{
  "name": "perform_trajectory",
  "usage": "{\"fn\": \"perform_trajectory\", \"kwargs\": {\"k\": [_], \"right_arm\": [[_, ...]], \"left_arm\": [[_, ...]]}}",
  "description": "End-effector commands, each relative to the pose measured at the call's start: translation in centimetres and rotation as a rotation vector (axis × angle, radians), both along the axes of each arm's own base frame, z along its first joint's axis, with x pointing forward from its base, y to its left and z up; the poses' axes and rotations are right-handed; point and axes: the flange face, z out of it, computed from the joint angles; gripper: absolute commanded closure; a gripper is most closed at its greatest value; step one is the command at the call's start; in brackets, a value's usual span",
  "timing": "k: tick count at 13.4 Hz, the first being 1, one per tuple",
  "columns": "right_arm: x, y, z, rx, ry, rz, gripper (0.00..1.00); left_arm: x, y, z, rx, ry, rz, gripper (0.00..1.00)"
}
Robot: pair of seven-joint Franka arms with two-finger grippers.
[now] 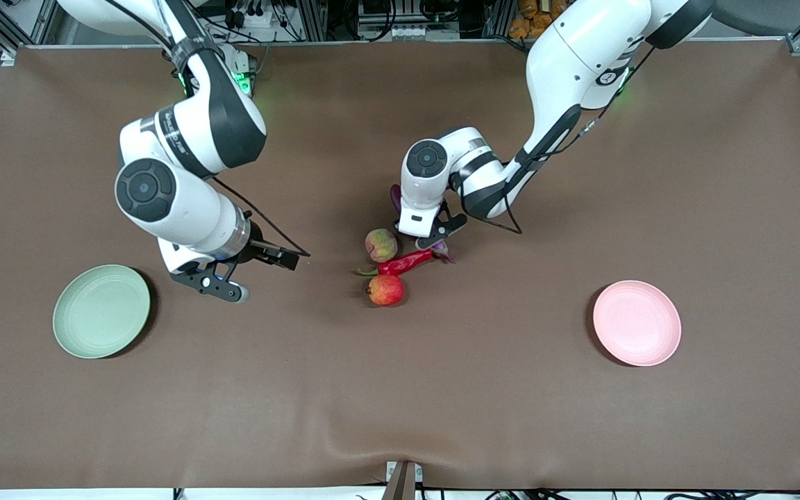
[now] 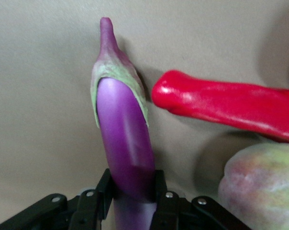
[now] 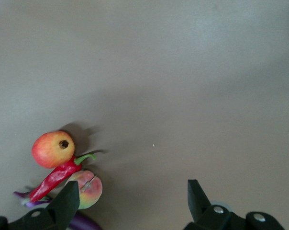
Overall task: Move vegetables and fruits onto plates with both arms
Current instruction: 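Grasp the eggplant with the left gripper while the right gripper reaches the pomegranate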
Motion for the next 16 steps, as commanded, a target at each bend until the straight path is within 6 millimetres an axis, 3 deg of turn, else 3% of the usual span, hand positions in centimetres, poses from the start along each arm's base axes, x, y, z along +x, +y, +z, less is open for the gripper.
{"fn": "perform_trajectory", "kwargs": {"k": [1, 4, 7, 9, 11, 14, 16], "right_arm": [[1.6, -2.3, -2.3, 0.009, 0.04, -0.054, 0.0], [1.8, -1.9, -5.2, -0.003, 0.079, -0.071, 0.0], [1.3, 1.0, -5.1, 0.118, 0.099, -0.151, 0.0], [1.3, 3.0, -5.4, 0.129, 0.077, -0.232, 0.0], [0.2, 6.7, -6.4, 0.118, 0.067, -0.327, 0.0], [-0.4, 10.3, -9.4, 0.114, 0.05, -0.475, 0.0], [-0.8, 12.4, -11.2, 0.117, 0.034, -0.548, 0.0]], "left_arm": [[0.5, 2.0, 5.1, 0.103, -0.05, 0.01, 1.0], [3.4, 7.8, 9.5, 0.156, -0.086, -0.026, 1.0], [7.3, 14.4, 12.3, 0.171, -0.099, -0.09, 1.0], [10.1, 19.0, 12.6, 0.176, -0.076, -0.106, 1.0], [12.5, 24.0, 12.6, 0.171, -0.059, -0.124, 1.0], [15.9, 32.8, 11.6, 0.155, -0.018, -0.184, 1.0], [17.1, 38.0, 11.3, 0.144, 0.003, -0.251, 1.0]]}}
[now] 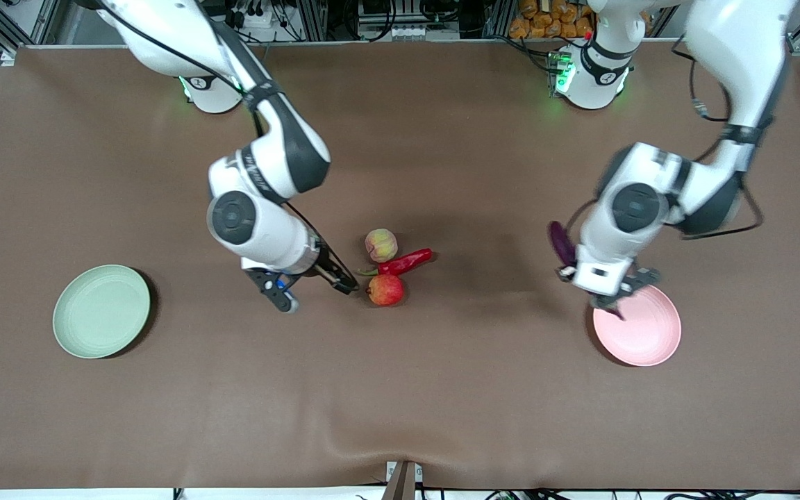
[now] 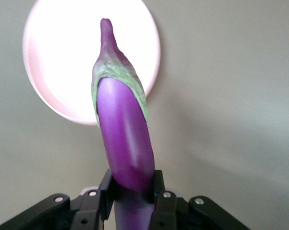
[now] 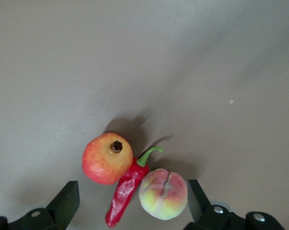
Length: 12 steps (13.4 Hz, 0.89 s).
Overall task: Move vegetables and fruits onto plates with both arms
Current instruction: 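Grasp the eggplant with the left gripper while the right gripper reaches the pomegranate, then lower the eggplant onto the pink plate while the right gripper grasps the pomegranate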
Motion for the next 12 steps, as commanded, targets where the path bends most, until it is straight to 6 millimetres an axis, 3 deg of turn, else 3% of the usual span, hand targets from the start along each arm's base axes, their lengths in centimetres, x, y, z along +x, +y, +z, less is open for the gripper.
{"fn": "perform_trajectory", "kwargs": {"k": [1, 3, 5, 8, 12], "right_arm": [[0.9, 2.3, -1.6, 0.029, -0.029, -0.127, 0.0], [0.8, 4.1, -3.3, 0.031, -0.043, -0.163, 0.0], [1.3, 4.4, -4.7, 0.04, -0.069, -0.184, 0.0], [1.5, 5.2, -7.2, 0.05, -0.109, -0.19, 0.0], [0.9, 6.8, -7.9, 0.052, -0.11, -0.167, 0.0]], "left_arm": [[0.8, 5.1, -0.8, -0.016, 0.041, -0.071, 1.0], [1.4, 8.4, -2.3, -0.036, 0.062, -0.074, 1.0], [2.1, 11.1, -3.3, -0.058, 0.075, -0.088, 1.0], [3.3, 12.4, -3.4, -0.077, 0.067, -0.12, 1.0], [4.4, 13.8, -4.3, -0.097, 0.066, -0.114, 1.0]]}}
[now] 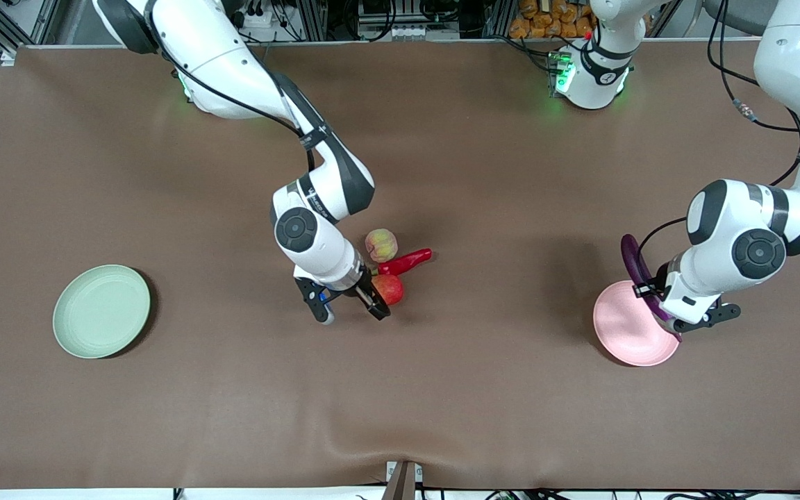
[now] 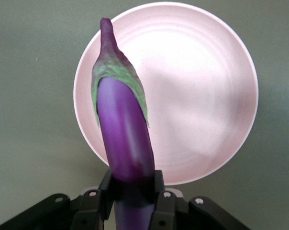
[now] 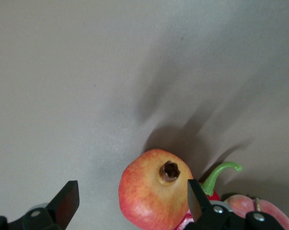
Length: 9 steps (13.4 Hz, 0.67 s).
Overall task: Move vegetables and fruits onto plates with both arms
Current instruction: 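Lower the eggplant onto the pink plate while the right gripper grasps the pomegranate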
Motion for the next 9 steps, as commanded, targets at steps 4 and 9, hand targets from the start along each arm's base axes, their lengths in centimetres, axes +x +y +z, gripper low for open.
{"fn": "perform_trajectory", "kwargs": {"k": [4, 9], "right_arm": [[-2.1, 3.4, -1.4, -0.006, 0.035, 0.016, 0.0], [-1.8, 2.7, -3.4, -0.026, 0.051, 0.0, 0.33]], "left_arm": [[1.8, 1.4, -1.5, -0.04, 0.003, -0.004, 1.0], [3.1, 1.6, -2.3, -0.059, -0.005, 0.0, 1.0]]}}
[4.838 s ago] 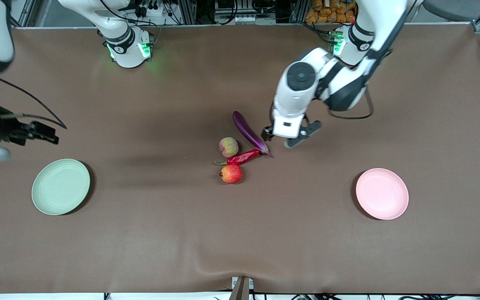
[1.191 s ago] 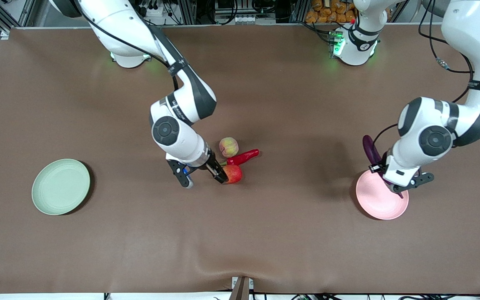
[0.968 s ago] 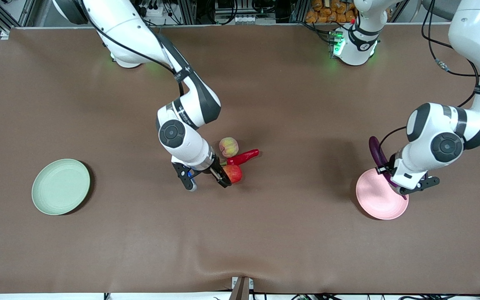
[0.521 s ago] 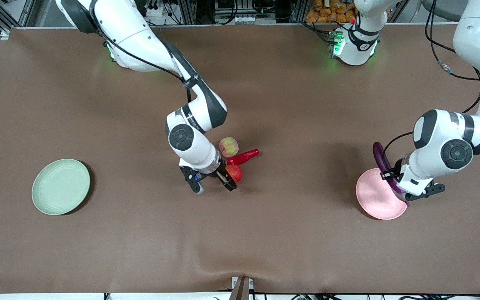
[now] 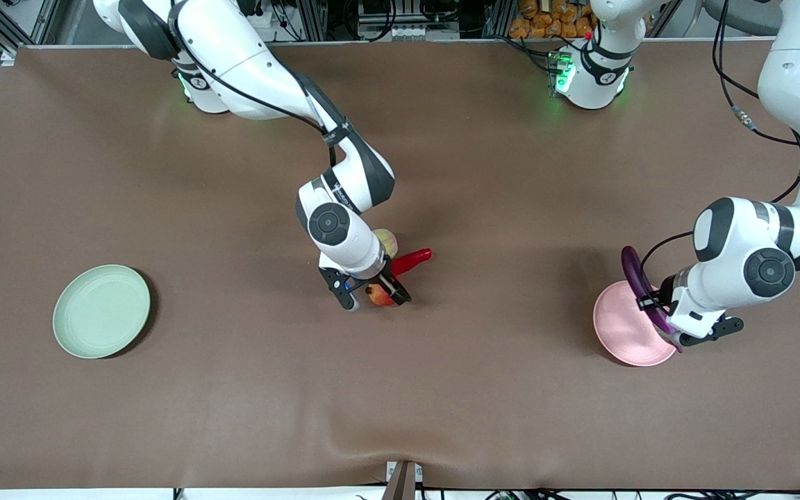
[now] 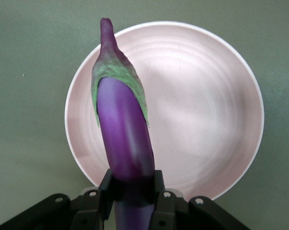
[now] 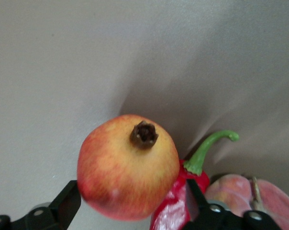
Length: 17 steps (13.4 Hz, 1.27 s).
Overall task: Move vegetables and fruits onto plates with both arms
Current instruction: 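Lower the eggplant onto the pink plate while the right gripper grasps the pomegranate, then carry the pomegranate to the green plate with the right gripper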
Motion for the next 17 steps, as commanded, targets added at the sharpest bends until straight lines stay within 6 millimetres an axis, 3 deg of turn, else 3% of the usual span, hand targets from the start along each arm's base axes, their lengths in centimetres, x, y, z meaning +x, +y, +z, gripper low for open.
{"fn": "perform_trajectory", "kwargs": {"k": [1, 2, 4, 5, 7, 10, 11, 12, 15, 17], "right_arm": [[1.1, -0.6, 0.3, 0.004, 0.0, -0.023, 0.61], [1.6, -0.8, 0.6, 0.009, -0.005, -0.034, 0.79], [2.0, -1.2, 1.0, 0.009, -0.01, -0.038, 0.83], [2.3, -1.5, 1.3, 0.014, -0.012, -0.044, 1.0], [2.9, -1.4, 2.8, 0.012, 0.006, -0.035, 1.0], [5.5, -3.3, 8.6, 0.0, 0.09, -0.017, 1.0], [6.3, -5.1, 10.0, -0.008, 0.114, 0.006, 1.0], [6.9, -7.0, 10.5, -0.019, 0.136, 0.063, 1.0], [8.4, -12.6, 13.9, -0.015, 0.126, 0.228, 1.0], [9.7, -18.6, 12.4, -0.105, 0.177, 0.293, 1.0]], "left_arm": [[1.0, 0.3, -0.6, -0.018, -0.003, -0.014, 1.0], [1.1, 0.4, -0.7, -0.02, -0.002, -0.013, 1.0], [1.2, 0.5, -1.7, -0.028, 0.009, -0.009, 0.98], [1.2, 0.6, -2.1, -0.031, 0.009, -0.009, 0.94], [1.2, 0.9, -2.2, -0.032, 0.011, -0.004, 0.78], [1.3, 0.9, -2.2, -0.03, 0.006, -0.005, 0.46], [1.3, 0.9, -2.2, -0.03, 0.006, -0.004, 0.19], [1.3, 1.1, -2.1, -0.03, 0.005, -0.002, 0.0], [1.3, 1.4, -1.7, -0.027, -0.001, 0.003, 0.0], [1.7, 1.7, -0.7, -0.023, -0.016, 0.012, 0.0]]}}
